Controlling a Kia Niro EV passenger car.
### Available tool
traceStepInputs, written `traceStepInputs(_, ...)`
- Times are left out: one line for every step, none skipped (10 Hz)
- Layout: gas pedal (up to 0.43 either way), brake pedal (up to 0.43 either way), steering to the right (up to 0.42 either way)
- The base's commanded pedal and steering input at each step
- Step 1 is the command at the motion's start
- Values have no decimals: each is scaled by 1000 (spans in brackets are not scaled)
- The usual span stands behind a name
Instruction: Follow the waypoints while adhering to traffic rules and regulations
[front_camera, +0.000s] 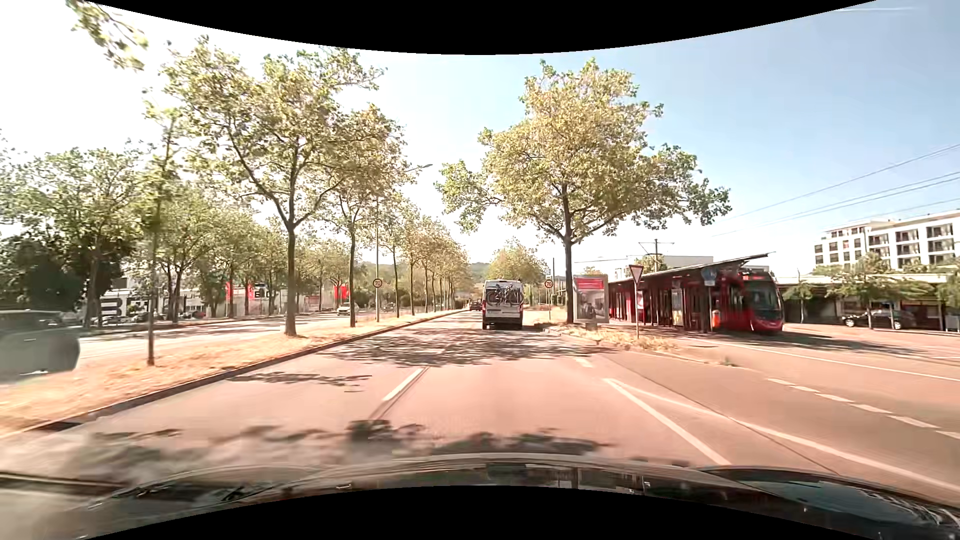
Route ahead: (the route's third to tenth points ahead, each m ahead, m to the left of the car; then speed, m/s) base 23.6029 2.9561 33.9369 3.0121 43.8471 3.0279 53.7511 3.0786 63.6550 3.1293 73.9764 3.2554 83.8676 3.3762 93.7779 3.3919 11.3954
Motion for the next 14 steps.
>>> traceStepInputs(197, 0, -1)
traceStepInputs(197, 0, -1)
traceStepInputs(197, 0, -1)
traceStepInputs(197, 0, -1)
traceStepInputs(197, 0, -1)
traceStepInputs(197, 0, -1)
traceStepInputs(197, 0, -1)
traceStepInputs(197, 0, -1)
traceStepInputs(197, 0, -1)
traceStepInputs(197, 0, -1)
traceStepInputs(197, 0, -1)
traceStepInputs(197, 0, -1)
traceStepInputs(209, 0, -1)
traceStepInputs(209, 0, -1)
